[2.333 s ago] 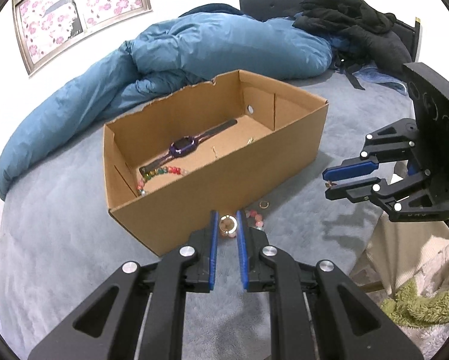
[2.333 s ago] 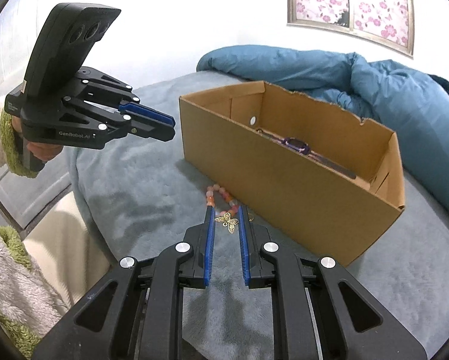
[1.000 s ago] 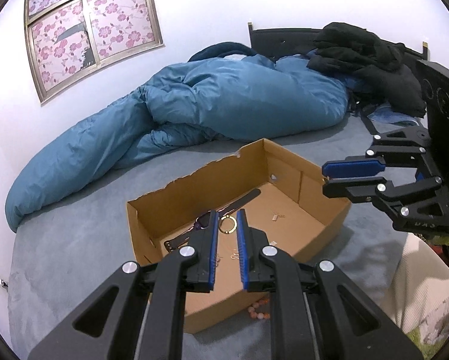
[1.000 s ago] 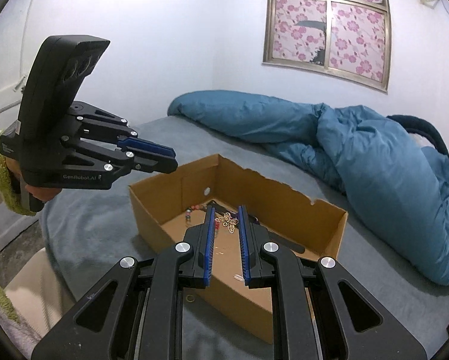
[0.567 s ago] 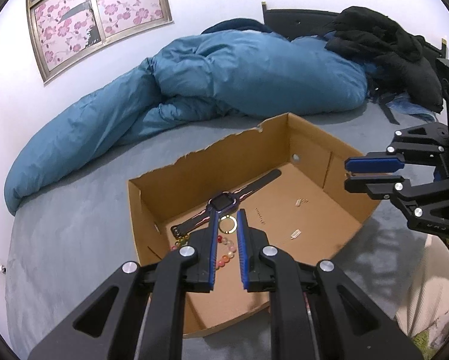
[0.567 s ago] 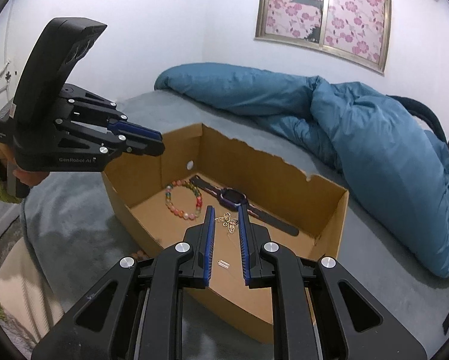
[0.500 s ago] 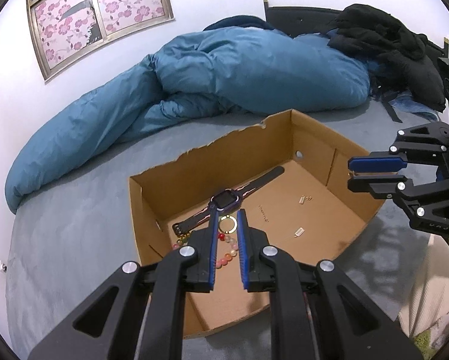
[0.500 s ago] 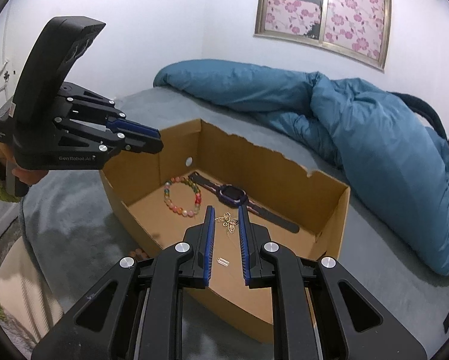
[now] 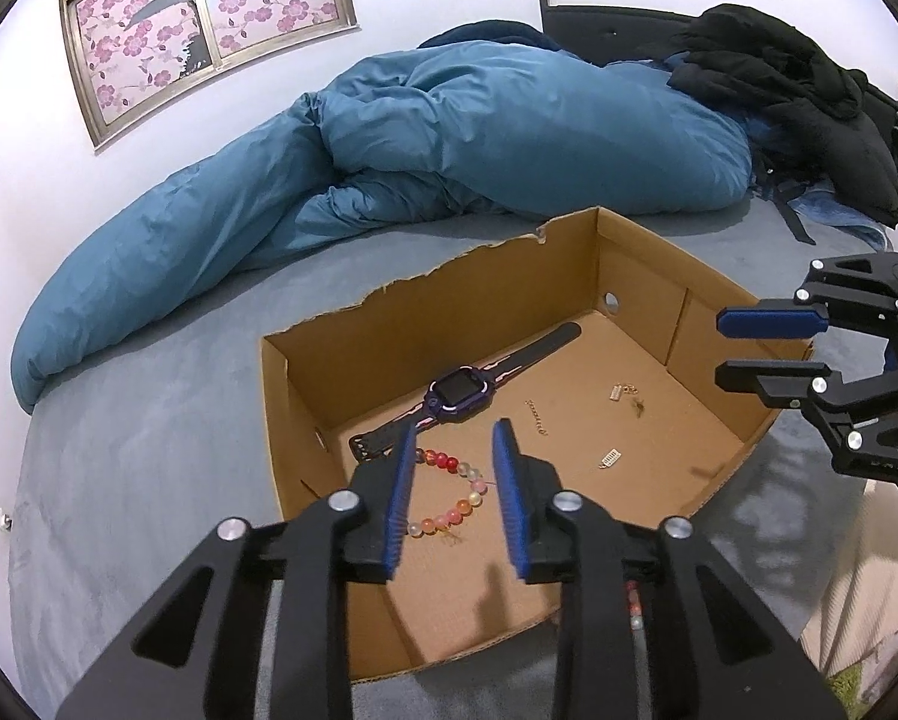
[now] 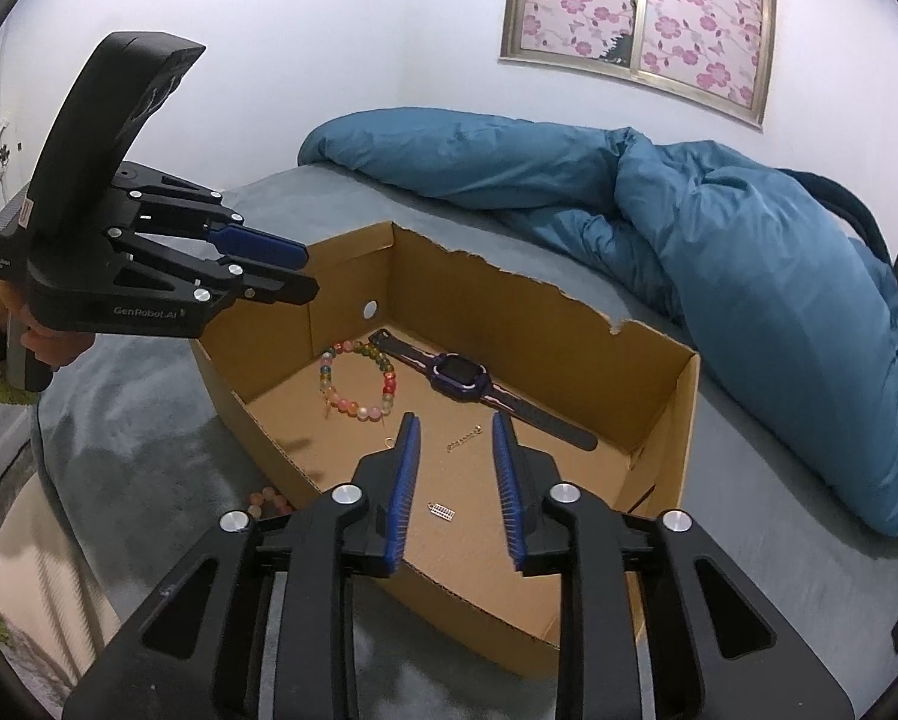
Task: Organize jewelry
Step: 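Open both grippers to drop the ring and butterfly charm into the box, then withdraw both open grippers from the box toward the bead bracelet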
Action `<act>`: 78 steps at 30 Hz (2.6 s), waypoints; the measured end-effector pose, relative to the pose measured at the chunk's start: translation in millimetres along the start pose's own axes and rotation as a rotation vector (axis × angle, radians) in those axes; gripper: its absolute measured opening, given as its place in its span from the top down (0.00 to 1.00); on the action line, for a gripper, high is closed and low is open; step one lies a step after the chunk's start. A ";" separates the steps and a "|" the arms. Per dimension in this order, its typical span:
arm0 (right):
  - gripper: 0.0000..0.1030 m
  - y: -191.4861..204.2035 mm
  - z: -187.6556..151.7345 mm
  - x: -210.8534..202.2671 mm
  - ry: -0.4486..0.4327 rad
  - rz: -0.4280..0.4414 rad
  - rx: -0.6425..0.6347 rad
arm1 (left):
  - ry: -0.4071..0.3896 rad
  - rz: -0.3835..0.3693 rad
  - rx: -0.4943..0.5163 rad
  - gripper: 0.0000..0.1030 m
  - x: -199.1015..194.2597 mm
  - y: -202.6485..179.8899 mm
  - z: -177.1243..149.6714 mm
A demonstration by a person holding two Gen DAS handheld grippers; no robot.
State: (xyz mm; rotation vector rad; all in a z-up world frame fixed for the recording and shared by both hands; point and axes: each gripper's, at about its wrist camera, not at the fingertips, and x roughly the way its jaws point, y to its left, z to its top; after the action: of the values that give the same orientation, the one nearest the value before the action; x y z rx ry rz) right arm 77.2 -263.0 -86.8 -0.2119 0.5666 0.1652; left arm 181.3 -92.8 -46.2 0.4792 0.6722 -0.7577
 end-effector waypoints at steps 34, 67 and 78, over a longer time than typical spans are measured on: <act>0.57 10.9 5.1 -34.3 -0.090 0.030 0.020 | -0.055 0.016 -0.039 0.60 -53.9 -8.8 -18.2; 0.53 36.8 -17.0 -50.9 -0.080 0.123 0.050 | -0.022 -0.064 -0.067 0.60 -79.1 -36.9 -56.7; 0.45 31.1 -50.5 -42.2 0.028 0.163 0.061 | 0.039 -0.086 -0.038 0.60 -60.5 -51.0 -82.9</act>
State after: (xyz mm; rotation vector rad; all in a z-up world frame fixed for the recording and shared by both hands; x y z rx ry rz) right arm 9.6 -249.4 -110.0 -0.1085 0.6159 0.3028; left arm 79.0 -46.4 -69.1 0.4334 0.7464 -0.8169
